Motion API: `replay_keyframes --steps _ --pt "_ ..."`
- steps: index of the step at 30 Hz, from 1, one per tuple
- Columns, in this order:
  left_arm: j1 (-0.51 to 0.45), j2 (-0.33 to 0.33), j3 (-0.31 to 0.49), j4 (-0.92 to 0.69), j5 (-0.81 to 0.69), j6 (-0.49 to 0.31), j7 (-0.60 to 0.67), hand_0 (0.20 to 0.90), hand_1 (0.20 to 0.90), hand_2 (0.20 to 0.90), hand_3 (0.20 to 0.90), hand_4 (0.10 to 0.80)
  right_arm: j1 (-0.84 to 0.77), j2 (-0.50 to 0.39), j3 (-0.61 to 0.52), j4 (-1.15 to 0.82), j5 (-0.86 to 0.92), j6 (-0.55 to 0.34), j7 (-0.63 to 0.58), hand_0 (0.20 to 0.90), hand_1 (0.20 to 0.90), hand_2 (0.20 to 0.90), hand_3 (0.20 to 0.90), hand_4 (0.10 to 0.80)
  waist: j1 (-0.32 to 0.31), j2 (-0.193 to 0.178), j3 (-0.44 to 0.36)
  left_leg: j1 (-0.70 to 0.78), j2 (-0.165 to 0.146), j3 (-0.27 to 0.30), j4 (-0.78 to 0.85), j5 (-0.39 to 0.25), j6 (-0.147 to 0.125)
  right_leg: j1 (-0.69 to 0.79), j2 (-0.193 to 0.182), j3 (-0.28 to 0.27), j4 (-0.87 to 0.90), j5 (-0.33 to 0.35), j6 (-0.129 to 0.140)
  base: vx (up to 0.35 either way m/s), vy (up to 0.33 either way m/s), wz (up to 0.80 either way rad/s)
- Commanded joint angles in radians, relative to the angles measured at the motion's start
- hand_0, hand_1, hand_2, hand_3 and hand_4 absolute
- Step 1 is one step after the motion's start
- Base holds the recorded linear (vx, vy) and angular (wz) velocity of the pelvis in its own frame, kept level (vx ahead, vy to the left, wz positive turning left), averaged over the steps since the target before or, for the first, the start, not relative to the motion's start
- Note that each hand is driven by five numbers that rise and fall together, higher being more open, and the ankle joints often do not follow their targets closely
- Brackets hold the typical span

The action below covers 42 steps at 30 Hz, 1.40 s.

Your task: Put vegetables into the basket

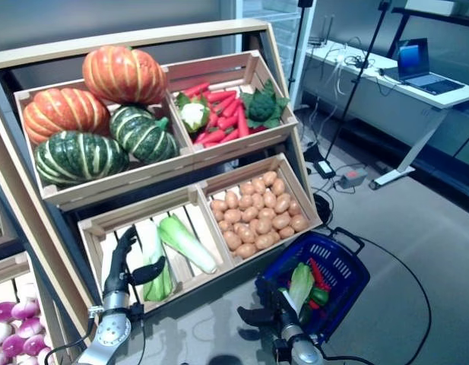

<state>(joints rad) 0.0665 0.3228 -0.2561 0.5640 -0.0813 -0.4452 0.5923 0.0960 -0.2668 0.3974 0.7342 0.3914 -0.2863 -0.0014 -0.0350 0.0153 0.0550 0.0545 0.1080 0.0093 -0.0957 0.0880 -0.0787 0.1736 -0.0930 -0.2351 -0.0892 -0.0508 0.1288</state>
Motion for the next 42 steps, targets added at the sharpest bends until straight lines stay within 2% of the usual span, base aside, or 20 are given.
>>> replay_keyframes --steps 1,7,10,11,12,14,16,18,19,20,21,24,27,31,35,38,42 --pt "-0.149 0.038 0.08 -0.02 0.05 -0.06 0.075 0.9 0.9 0.9 0.9 0.8 -0.044 0.006 -0.043 -0.134 -0.002 -0.052 -0.032 0.9 0.9 0.9 0.9 0.8 -0.011 -0.03 0.007 0.072 -0.064 0.105 0.008 -0.119 0.056 -0.026 0.02 0.06 0.002 0.043 -0.062 0.063 0.046 -0.12" --pt "-0.177 0.036 0.121 0.019 0.01 0.012 0.094 0.9 0.9 0.9 0.9 0.8 -0.022 -0.009 -0.056 -0.232 0.036 -0.032 -0.044 0.9 0.9 0.9 0.9 0.8 -0.04 -0.024 0.015 0.076 -0.06 0.131 0.008 -0.11 0.06 -0.044 0.022 0.087 0.029 0.037 -0.062 0.081 0.057 -0.1" --pt "-0.21 0.036 0.125 0.028 -0.02 0.032 0.115 0.9 0.9 0.9 0.9 0.8 -0.029 -0.024 -0.054 -0.294 0.054 -0.031 -0.055 0.9 0.9 0.9 0.9 0.8 -0.051 -0.019 0.04 0.038 -0.052 0.136 0.056 -0.112 0.064 -0.102 0.023 0.103 0.122 0.002 -0.071 -0.049 0.054 -0.17" --pt "-0.243 0.041 0.121 0.03 -0.02 0.029 0.137 0.9 0.9 0.9 0.9 0.8 -0.047 -0.034 -0.053 -0.321 0.068 -0.043 -0.059 0.9 0.9 0.9 0.9 0.8 -0.056 -0.017 0.068 -0.018 -0.045 0.136 0.129 -0.122 0.066 -0.164 0.023 0.111 0.203 -0.026 -0.082 -0.303 0.042 -0.35" --pt "-0.3 0.066 0.105 0.025 -0.03 0.03 0.164 0.9 0.9 0.9 0.9 0.8 -0.08 -0.054 -0.05 -0.346 0.09 -0.066 -0.063 0.9 0.9 0.9 0.9 0.8 -0.06 -0.021 0.116 -0.115 -0.039 0.135 0.263 -0.15 0.065 -0.257 0.017 0.128 0.314 -0.058 -0.093 -0.314 0.039 -0.34" --pt "-0.333 0.084 0.095 0.024 -0.038 0.031 0.176 0.9 0.9 0.9 0.9 0.8 -0.102 -0.067 -0.05 -0.357 0.089 -0.081 -0.065 0.9 0.9 0.9 0.9 0.8 -0.065 -0.024 0.143 -0.179 -0.032 0.143 0.357 -0.18 0.066 -0.319 0.011 0.135 0.394 -0.081 -0.1 -0.269 0.02 -0.06" --pt "-0.389 0.126 0.086 0.02 -0.046 0.054 0.204 0.9 0.9 0.9 0.9 0.8 -0.14 -0.101 -0.046 -0.386 0.076 -0.084 -0.082 0.9 0.9 0.9 0.9 0.8 -0.071 -0.032 0.191 -0.31 -0.014 0.155 0.546 -0.243 0.058 -0.439 -0.013 0.116 0.582 -0.147 -0.114 -0.307 0.043 0.2" --pt "-0.431 0.167 0.078 0.035 -0.032 0.071 0.233 0.9 0.9 0.9 0.9 0.8 -0.156 -0.123 -0.052 -0.394 0.107 -0.096 -0.083 0.9 0.9 0.9 0.9 0.8 -0.077 -0.039 0.21 -0.386 -0.002 0.153 0.657 -0.29 0.058 -0.504 -0.033 0.111 0.693 -0.191 -0.124 -0.186 0.047 -0.02" --pt "-0.444 0.18 0.077 0.041 -0.043 0.072 0.235 0.9 0.9 0.9 0.9 0.8 -0.159 -0.129 -0.055 -0.395 0.116 -0.1 -0.084 0.9 0.9 0.9 0.9 0.8 -0.078 -0.041 0.215 -0.409 0.0 0.149 0.685 -0.304 0.058 -0.523 -0.04 0.111 0.722 -0.201 -0.124 -0.077 0.038 -0.14" --pt "-0.467 0.194 0.079 0.058 -0.06 0.072 0.236 0.9 0.9 0.9 0.9 0.8 -0.165 -0.138 -0.058 -0.392 0.131 -0.112 -0.087 0.9 0.9 0.9 0.9 0.8 -0.082 -0.044 0.226 -0.428 0.008 0.145 0.737 -0.347 0.058 -0.541 -0.053 0.113 0.773 -0.237 -0.12 -0.088 0.047 -0.11" --pt "-0.498 0.199 0.084 0.087 -0.077 0.067 0.236 0.9 0.9 0.9 0.9 0.8 -0.172 -0.143 -0.065 -0.386 0.14 -0.121 -0.094 0.9 0.9 0.9 0.9 0.8 -0.089 -0.046 0.235 -0.464 0.02 0.147 0.795 -0.373 0.065 -0.585 -0.067 0.117 0.845 -0.261 -0.124 -0.079 0.041 -0.05" --pt "-0.551 0.198 0.091 0.134 -0.122 0.074 0.227 0.9 0.9 0.9 0.9 0.8 -0.193 -0.15 -0.074 -0.366 0.138 -0.131 -0.111 0.9 0.9 0.9 0.9 0.8 -0.1 -0.047 0.257 -0.529 0.031 0.143 0.911 -0.425 0.062 -0.65 -0.084 0.121 0.952 -0.299 -0.123 -0.098 0.038 -0.02" --pt "-0.58 0.207 0.09 0.163 -0.114 0.098 0.24 0.9 0.9 0.9 0.9 0.8 -0.201 -0.159 -0.077 -0.363 0.137 -0.119 -0.121 0.9 0.9 0.9 0.9 0.8 -0.107 -0.048 0.27 -0.565 0.033 0.135 0.976 -0.457 0.063 -0.69 -0.093 0.125 1.021 -0.327 -0.122 -0.02 0.04 0.03" --pt "-0.605 0.256 0.101 0.189 -0.126 0.132 0.272 0.9 0.9 0.9 0.9 0.8 -0.199 -0.183 -0.087 -0.357 0.156 -0.098 -0.107 0.9 0.9 0.9 0.9 0.8 -0.117 -0.051 0.288 -0.629 0.041 0.126 1.068 -0.487 0.062 -0.753 -0.096 0.133 1.099 -0.351 -0.121 -0.014 0.043 -0.07" --pt "-0.641 0.288 0.117 0.218 -0.142 0.178 0.306 0.9 0.9 0.9 0.9 0.8 -0.204 -0.196 -0.086 -0.356 0.157 -0.092 -0.108 0.9 0.9 0.9 0.9 0.8 -0.123 -0.055 0.308 -0.677 0.039 0.111 1.131 -0.506 0.065 -0.799 -0.093 0.137 1.15 -0.37 -0.119 -0.007 0.038 -0.03" --pt "-0.679 0.325 0.106 0.227 -0.126 0.204 0.319 0.9 0.9 0.9 0.9 0.8 -0.215 -0.208 -0.081 -0.362 0.165 -0.089 -0.109 0.9 0.9 0.9 0.9 0.8 -0.124 -0.059 0.326 -0.713 0.041 0.103 1.169 -0.514 0.067 -0.834 -0.093 0.137 1.182 -0.376 -0.118 -0.017 0.018 0.02" --pt "-0.708 0.345 0.096 0.22 -0.128 0.235 0.326 0.9 0.9 0.9 0.9 0.8 -0.218 -0.212 -0.082 -0.366 0.167 -0.09 -0.105 0.9 0.9 0.9 0.9 0.8 -0.125 -0.063 0.341 -0.74 0.04 0.096 1.191 -0.516 0.067 -0.862 -0.089 0.139 1.204 -0.377 -0.114 0.0 0.0 0.0"
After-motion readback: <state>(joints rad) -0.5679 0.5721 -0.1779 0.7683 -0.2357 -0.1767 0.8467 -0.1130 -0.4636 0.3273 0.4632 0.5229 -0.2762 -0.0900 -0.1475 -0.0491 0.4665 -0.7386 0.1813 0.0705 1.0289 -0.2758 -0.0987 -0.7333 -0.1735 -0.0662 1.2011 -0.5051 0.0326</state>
